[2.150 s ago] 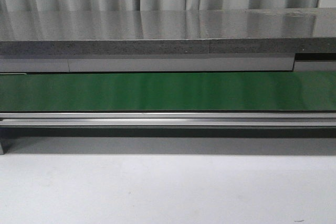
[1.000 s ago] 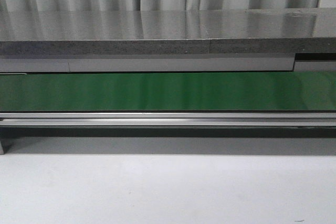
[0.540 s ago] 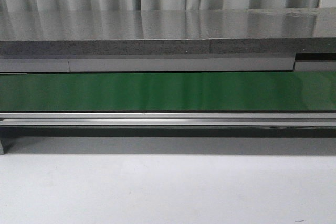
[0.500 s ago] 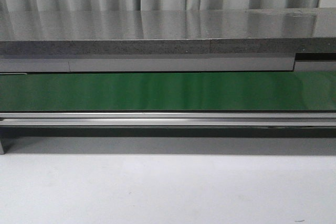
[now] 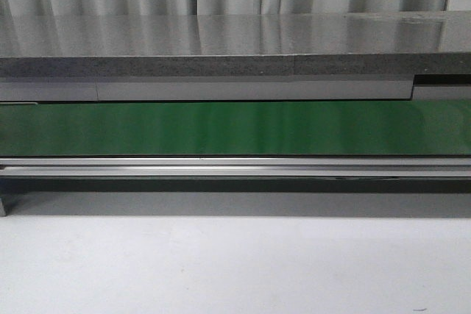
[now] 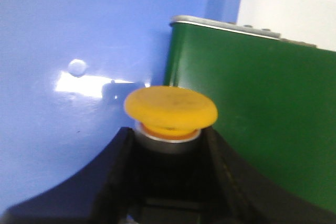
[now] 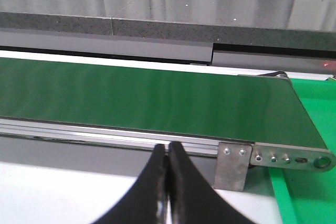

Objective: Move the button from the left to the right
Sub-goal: 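Lift the button with the left gripper and carry it over the belt, then lower the button onto the belt, open the left gripper, withdraw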

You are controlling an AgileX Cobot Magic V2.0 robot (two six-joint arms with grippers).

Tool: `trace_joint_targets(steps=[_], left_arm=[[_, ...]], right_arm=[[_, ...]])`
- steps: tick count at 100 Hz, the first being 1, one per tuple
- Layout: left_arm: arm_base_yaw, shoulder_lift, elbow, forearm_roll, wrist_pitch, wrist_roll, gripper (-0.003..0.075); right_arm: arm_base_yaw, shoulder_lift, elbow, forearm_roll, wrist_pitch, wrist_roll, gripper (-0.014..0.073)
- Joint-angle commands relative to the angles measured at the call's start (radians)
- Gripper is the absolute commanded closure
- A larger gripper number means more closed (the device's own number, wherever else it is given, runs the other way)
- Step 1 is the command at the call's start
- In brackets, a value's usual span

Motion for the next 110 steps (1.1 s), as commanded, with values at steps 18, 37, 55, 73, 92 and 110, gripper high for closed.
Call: trace_joint_targets(steps=[18, 37, 55, 73, 92, 110], left_arm=[[-0.089, -0.039, -0.024, -0.012, -0.054, 0.002, 0.0715], [-0.101, 0.012, -0.024, -0.012, -0.019, 0.002, 0.0665], [-0.101, 0.039, -0.024, -0.012, 0.003, 0.002, 0.0463], [-0.101, 0.016, -0.024, -0.012, -0.003, 0.002, 0.0209], [-0.101, -0.054, -0.024, -0.012, -0.011, 0.004, 0.0192], [-0.118, -0.200, 0.031, -0.012, -0.063, 0.007, 0.0192]], right_arm=[[0.001, -0.002, 0.001, -0.009, -0.079, -0.010, 0.0662], [0.001, -0.002, 0.001, -0.009, -0.079, -0.010, 0.0662], [0.001, -0.002, 0.001, -0.009, -0.079, -0.010, 0.0662], [0.001, -0.002, 0.001, -0.009, -0.079, -0.010, 0.0662], [0.001, -0.002, 0.001, -0.009, -0.079, -0.010, 0.0662], [0.001, -0.002, 0.001, -0.009, -0.079, -0.010, 0.0662]])
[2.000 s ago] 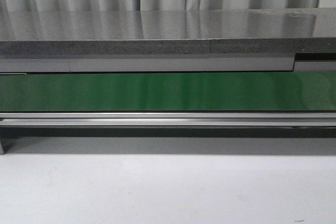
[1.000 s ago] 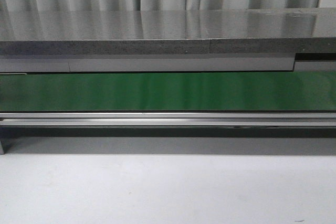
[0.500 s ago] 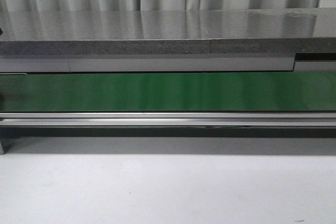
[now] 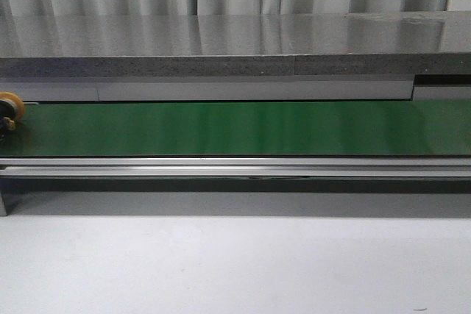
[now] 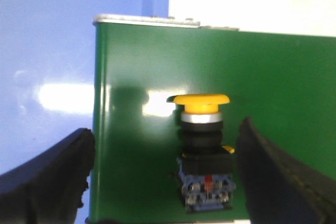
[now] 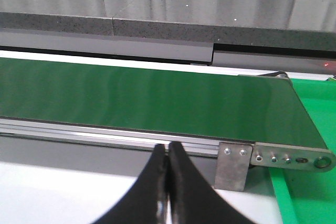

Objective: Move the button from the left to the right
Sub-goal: 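Lower the button onto the belt, open the left gripper, withdraw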

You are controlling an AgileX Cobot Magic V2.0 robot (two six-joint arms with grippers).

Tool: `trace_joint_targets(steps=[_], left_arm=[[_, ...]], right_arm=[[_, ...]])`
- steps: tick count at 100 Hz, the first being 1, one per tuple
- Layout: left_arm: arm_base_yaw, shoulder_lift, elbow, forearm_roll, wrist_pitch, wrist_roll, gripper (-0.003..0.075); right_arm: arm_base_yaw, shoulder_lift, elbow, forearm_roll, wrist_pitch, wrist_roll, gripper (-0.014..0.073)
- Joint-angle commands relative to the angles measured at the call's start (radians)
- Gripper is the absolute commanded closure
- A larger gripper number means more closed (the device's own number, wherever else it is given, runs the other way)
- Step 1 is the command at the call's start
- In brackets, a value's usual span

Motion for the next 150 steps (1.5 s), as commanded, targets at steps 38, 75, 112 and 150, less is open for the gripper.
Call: trace_joint_targets(steps=[38, 75, 112, 150], left_arm=[[-0.092, -0.585, 0.378, -0.016, -0.379, 0.016, 0.0192], [-0.092, -1.099, 0.776, -0.016, -0.658, 0.018, 0.0192], [-0.092, -1.376, 1.020, -0.016, -0.695, 0.018, 0.0192], [-0.092, -1.376, 1.098, -0.016, -0.845, 0.018, 0.0195]], right_arm=[[0.001, -0.002, 0.001, -0.009, -0.079, -0.010, 0.0662], [0.001, -0.002, 0.001, -0.009, -0.079, -0.010, 0.0662], [0.001, -0.002, 0.001, -0.009, -0.079, -0.010, 0.0662], [0.001, -0.002, 0.001, -0.009, -0.079, -0.010, 0.0662]])
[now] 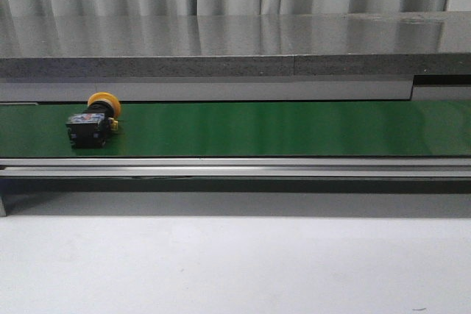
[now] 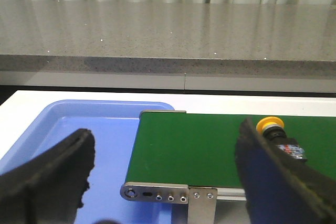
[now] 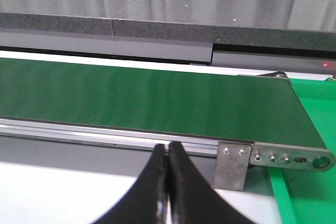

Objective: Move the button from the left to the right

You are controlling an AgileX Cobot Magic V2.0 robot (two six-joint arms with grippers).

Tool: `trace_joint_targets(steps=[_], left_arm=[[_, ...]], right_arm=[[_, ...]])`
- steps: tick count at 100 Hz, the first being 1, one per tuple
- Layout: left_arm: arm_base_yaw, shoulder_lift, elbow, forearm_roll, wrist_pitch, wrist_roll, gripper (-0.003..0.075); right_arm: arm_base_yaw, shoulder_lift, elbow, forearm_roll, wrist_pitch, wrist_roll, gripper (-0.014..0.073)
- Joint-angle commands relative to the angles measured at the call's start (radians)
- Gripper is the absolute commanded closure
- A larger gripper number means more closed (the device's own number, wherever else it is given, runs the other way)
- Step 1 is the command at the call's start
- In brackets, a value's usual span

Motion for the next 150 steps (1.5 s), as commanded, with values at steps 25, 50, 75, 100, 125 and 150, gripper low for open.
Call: trace_joint_targets(steps=[25, 50, 75, 100, 125, 150], left_arm=[[-0.008, 0.005, -0.025, -0.014, -0.094, 0.000, 0.0382], [-0.008, 0.005, -0.025, -0.014, -0.094, 0.000, 0.0714], [-0.008, 0.005, -0.025, -0.014, -0.094, 0.000, 0.0715], [-0.008, 0.005, -0.025, -0.014, -0.094, 0.000, 0.0715], [-0.008, 0.005, -0.025, -0.014, -0.094, 0.000, 0.0715], [-0.008, 0.005, -0.025, -0.014, -0.094, 0.000, 0.0715]], right_arm=[[0.001, -0.002, 0.001, -0.009, -0.079, -0.010, 0.0662], [0.001, -0.002, 0.001, -0.009, -0.079, -0.010, 0.0662], [0.001, -0.002, 0.000, -0.009, -0.098, -0.010, 0.0662], [0.001, 0.000, -0.024, -0.009, -0.127, -0.009, 0.0662], [0.001, 0.021, -0.136, 0.012, -0.046, -0.009, 0.0662], [0.001, 0.229, -0.322, 0.015, 0.108, -0.009, 0.0662]])
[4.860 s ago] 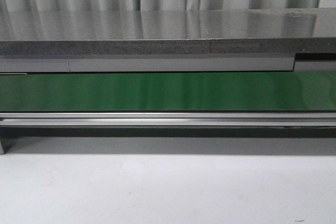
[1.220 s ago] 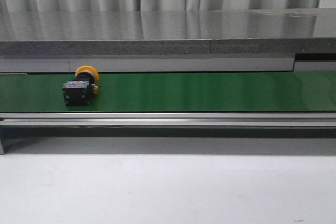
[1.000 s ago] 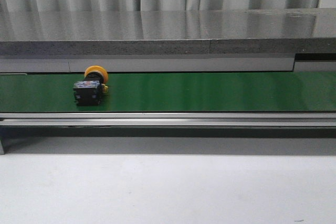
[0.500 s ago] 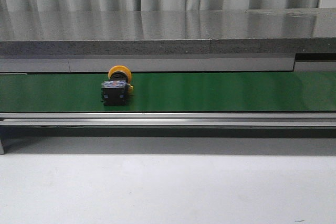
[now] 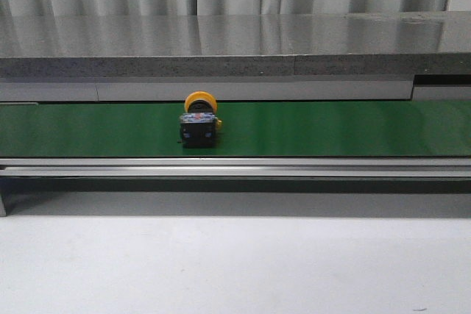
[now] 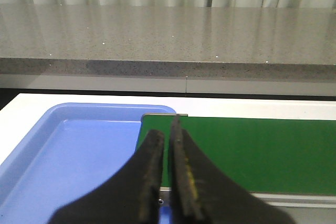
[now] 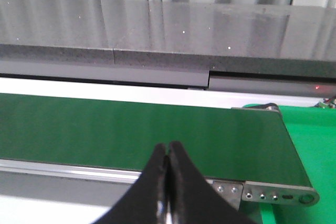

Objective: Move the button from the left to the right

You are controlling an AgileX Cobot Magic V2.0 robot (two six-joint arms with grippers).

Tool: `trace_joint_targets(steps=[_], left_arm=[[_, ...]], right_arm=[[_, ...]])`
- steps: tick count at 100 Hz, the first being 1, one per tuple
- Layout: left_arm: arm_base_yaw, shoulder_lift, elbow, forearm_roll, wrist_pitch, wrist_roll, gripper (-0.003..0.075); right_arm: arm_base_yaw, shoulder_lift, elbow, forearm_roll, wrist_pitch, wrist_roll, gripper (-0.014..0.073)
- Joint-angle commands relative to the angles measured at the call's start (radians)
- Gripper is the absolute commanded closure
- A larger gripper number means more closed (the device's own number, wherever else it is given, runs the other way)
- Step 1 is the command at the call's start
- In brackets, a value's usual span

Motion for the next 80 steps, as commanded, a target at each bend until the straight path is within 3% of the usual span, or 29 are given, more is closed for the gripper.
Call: trace_joint_targets(steps=[1, 20, 45, 63, 80], left_arm=[[-0.008, 0.005, -0.026, -0.012, -0.080, -0.002, 0.0715], [-0.008, 0.005, -0.026, -0.012, -0.080, -0.002, 0.0715], [-0.008, 0.005, -0.026, -0.012, -0.080, -0.002, 0.0715], [-0.008, 0.005, -0.026, -0.012, -0.080, -0.002, 0.0715], [-0.008, 0.005, -0.026, -0.012, -0.080, -0.002, 0.0715]], right_arm=[[0.001, 0.109, -0.102, 0.001, 0.007, -0.009, 0.0662], [0.001, 0.344, -0.276, 0.002, 0.155, -0.009, 0.0662], [0.001, 0.622, -0.477, 0.004, 0.201, -0.009, 0.0662], [0.001, 0.788, -0.609, 0.031, 0.312, -0.009, 0.0662], [0.001, 0.875, -0.657, 0.033, 0.337, -0.009, 0.0662]])
